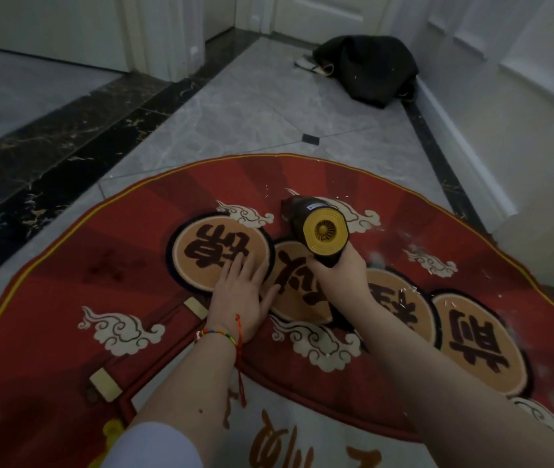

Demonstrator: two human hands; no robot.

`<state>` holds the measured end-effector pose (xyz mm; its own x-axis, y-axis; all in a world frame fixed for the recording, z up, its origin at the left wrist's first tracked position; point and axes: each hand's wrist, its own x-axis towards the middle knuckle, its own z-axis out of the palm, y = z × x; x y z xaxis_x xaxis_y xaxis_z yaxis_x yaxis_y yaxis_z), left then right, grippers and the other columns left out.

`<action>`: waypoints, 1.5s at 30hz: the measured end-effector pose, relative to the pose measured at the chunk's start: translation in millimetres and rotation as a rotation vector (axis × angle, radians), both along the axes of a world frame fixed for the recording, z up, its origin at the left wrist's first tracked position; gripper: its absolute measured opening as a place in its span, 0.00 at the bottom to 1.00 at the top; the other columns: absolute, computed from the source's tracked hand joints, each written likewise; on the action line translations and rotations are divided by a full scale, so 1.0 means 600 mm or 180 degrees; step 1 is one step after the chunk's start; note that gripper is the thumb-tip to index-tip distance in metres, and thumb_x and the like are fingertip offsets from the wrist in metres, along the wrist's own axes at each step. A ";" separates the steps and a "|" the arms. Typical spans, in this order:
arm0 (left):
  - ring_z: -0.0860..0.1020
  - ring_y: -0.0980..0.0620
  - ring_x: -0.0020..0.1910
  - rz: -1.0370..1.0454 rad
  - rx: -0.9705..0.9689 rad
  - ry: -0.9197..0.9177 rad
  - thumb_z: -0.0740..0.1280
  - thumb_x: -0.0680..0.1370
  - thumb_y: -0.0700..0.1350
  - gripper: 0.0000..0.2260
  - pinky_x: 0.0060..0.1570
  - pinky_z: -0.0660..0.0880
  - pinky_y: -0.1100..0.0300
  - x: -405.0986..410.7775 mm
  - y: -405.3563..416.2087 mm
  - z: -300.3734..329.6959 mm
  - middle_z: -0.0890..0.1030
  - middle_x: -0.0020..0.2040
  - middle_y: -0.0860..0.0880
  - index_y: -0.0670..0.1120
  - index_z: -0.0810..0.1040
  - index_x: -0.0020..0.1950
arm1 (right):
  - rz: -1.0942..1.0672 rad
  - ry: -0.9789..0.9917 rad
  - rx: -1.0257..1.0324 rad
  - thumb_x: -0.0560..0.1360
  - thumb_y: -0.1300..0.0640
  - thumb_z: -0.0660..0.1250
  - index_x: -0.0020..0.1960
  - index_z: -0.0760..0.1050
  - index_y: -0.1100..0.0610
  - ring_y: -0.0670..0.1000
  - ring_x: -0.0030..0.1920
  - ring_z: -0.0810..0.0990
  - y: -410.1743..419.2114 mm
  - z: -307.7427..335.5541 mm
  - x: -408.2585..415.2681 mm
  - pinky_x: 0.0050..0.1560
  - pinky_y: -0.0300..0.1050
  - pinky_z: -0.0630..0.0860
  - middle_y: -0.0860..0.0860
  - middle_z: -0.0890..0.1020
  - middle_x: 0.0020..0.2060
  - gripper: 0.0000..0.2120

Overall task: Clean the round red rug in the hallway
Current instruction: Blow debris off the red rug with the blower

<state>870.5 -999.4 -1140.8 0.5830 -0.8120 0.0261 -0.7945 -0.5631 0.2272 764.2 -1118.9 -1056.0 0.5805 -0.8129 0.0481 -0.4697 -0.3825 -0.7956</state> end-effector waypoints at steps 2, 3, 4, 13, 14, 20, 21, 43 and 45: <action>0.45 0.47 0.77 -0.0013 -0.0002 0.0127 0.37 0.78 0.65 0.32 0.76 0.43 0.52 0.001 0.001 -0.004 0.50 0.79 0.49 0.53 0.53 0.78 | 0.0006 0.0019 0.0016 0.73 0.57 0.70 0.64 0.71 0.55 0.48 0.50 0.76 -0.004 -0.003 -0.004 0.41 0.36 0.70 0.49 0.79 0.51 0.20; 0.44 0.48 0.77 -0.0012 -0.0031 0.0168 0.36 0.78 0.66 0.32 0.76 0.42 0.52 0.001 0.002 -0.004 0.49 0.79 0.49 0.53 0.53 0.78 | 0.0021 0.0021 -0.0013 0.73 0.57 0.70 0.64 0.71 0.55 0.48 0.51 0.77 -0.002 -0.006 -0.013 0.40 0.35 0.69 0.50 0.79 0.52 0.20; 0.44 0.48 0.77 -0.0002 -0.0060 0.0189 0.34 0.76 0.67 0.34 0.76 0.42 0.52 0.000 0.003 -0.003 0.49 0.79 0.50 0.54 0.52 0.78 | 0.0032 0.0029 -0.0052 0.73 0.57 0.70 0.64 0.71 0.55 0.49 0.52 0.77 0.000 -0.010 -0.022 0.40 0.35 0.70 0.50 0.80 0.52 0.21; 0.44 0.48 0.77 0.0035 0.0005 0.0127 0.38 0.78 0.66 0.31 0.76 0.41 0.52 0.001 0.001 -0.004 0.48 0.79 0.50 0.54 0.52 0.78 | 0.0204 0.0161 -0.0006 0.72 0.58 0.70 0.63 0.71 0.54 0.51 0.53 0.78 -0.021 0.005 0.004 0.43 0.40 0.70 0.49 0.78 0.50 0.20; 0.44 0.48 0.77 0.0035 -0.0009 0.0146 0.38 0.78 0.66 0.31 0.76 0.41 0.52 0.001 0.002 -0.005 0.48 0.79 0.50 0.54 0.52 0.78 | 0.0228 0.0174 0.0008 0.72 0.58 0.70 0.64 0.71 0.54 0.51 0.54 0.77 -0.024 0.007 0.010 0.45 0.40 0.70 0.49 0.78 0.52 0.21; 0.42 0.49 0.77 0.0027 -0.0087 0.0182 0.27 0.69 0.68 0.40 0.75 0.40 0.52 0.000 0.004 -0.006 0.46 0.79 0.51 0.55 0.49 0.78 | 0.0316 0.0263 -0.0015 0.72 0.58 0.71 0.64 0.71 0.55 0.51 0.54 0.78 -0.010 0.002 -0.015 0.43 0.37 0.71 0.50 0.79 0.53 0.22; 0.42 0.49 0.77 0.0033 -0.0097 0.0171 0.27 0.69 0.68 0.41 0.75 0.40 0.53 0.000 0.004 -0.006 0.46 0.79 0.51 0.55 0.49 0.78 | 0.0343 0.0266 -0.0014 0.72 0.58 0.71 0.64 0.71 0.55 0.51 0.54 0.78 -0.011 0.003 -0.013 0.44 0.38 0.72 0.50 0.79 0.54 0.22; 0.47 0.50 0.77 0.0112 -0.0302 0.0199 0.41 0.77 0.68 0.32 0.75 0.44 0.53 0.006 0.002 -0.009 0.52 0.78 0.51 0.56 0.54 0.77 | 0.0384 0.0218 0.0014 0.72 0.57 0.70 0.52 0.72 0.52 0.54 0.48 0.79 -0.054 0.018 0.102 0.43 0.45 0.72 0.51 0.79 0.45 0.11; 0.47 0.50 0.77 0.0112 -0.0296 0.0203 0.40 0.76 0.68 0.33 0.75 0.43 0.53 0.007 0.002 -0.009 0.53 0.78 0.51 0.55 0.55 0.77 | 0.0346 0.0213 0.0036 0.71 0.57 0.70 0.55 0.73 0.54 0.54 0.50 0.79 -0.054 0.017 0.102 0.45 0.44 0.71 0.51 0.79 0.47 0.14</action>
